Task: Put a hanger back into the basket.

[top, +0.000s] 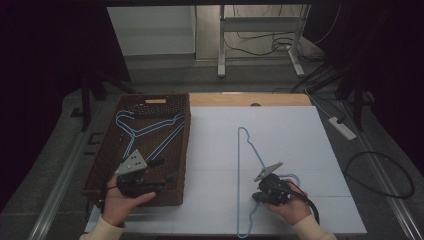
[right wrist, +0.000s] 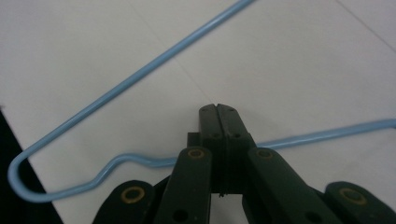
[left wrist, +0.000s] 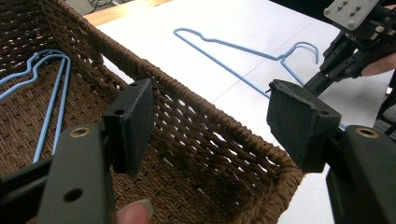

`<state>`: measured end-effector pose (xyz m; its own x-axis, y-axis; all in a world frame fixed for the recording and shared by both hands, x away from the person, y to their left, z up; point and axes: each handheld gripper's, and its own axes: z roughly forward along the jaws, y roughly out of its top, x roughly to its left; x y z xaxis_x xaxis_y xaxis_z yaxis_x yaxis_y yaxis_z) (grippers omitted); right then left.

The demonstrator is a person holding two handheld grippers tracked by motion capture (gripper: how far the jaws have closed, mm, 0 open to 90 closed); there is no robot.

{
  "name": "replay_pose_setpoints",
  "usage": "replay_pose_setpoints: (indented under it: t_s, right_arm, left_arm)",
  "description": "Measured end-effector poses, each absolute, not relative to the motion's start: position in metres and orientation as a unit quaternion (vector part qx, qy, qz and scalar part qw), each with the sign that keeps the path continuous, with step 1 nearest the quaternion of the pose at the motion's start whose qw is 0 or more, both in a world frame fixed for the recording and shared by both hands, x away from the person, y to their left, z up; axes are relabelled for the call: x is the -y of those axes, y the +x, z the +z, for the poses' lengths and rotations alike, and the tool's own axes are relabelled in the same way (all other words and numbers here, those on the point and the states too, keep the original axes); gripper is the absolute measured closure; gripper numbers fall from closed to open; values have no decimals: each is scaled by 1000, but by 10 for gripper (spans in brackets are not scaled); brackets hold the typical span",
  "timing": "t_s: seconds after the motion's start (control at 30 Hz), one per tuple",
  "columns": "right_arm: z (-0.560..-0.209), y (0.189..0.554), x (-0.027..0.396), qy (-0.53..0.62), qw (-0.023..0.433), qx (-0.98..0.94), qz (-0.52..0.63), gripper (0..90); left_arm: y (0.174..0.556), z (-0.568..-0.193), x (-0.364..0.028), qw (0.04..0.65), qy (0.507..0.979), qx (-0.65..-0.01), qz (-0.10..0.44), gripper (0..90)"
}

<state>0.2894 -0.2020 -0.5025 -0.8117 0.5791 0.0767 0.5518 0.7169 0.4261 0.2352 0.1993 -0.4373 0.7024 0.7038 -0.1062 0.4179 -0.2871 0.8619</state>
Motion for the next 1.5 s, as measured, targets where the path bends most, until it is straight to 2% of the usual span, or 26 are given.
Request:
replay_pose_setpoints:
  t_s: [0.33, 0.6, 0.77, 0.9, 1.1, 1.5]
  right_arm:
    - [-500, 300, 230, 345, 65, -911, 214, 900]
    - [-483, 273, 193, 286, 51, -915, 280, 900]
    - [-492, 254, 173, 244, 26, -934, 258, 900]
    - [-502, 242, 168, 231, 23, -945, 232, 900]
    - [-504, 231, 174, 237, 23, -946, 222, 900]
    - [-501, 231, 203, 265, 57, -942, 198, 900]
  left_arm:
    - [235, -437, -199, 480, 788, -356, 149, 330]
    - [236, -439, -198, 478, 789, -356, 147, 330]
    - [236, -439, -199, 479, 789, -356, 146, 330]
    - [235, -439, -198, 479, 789, -356, 147, 330]
    - [235, -439, -197, 478, 790, -355, 147, 330]
    - [235, -438, -198, 478, 790, -355, 149, 330]
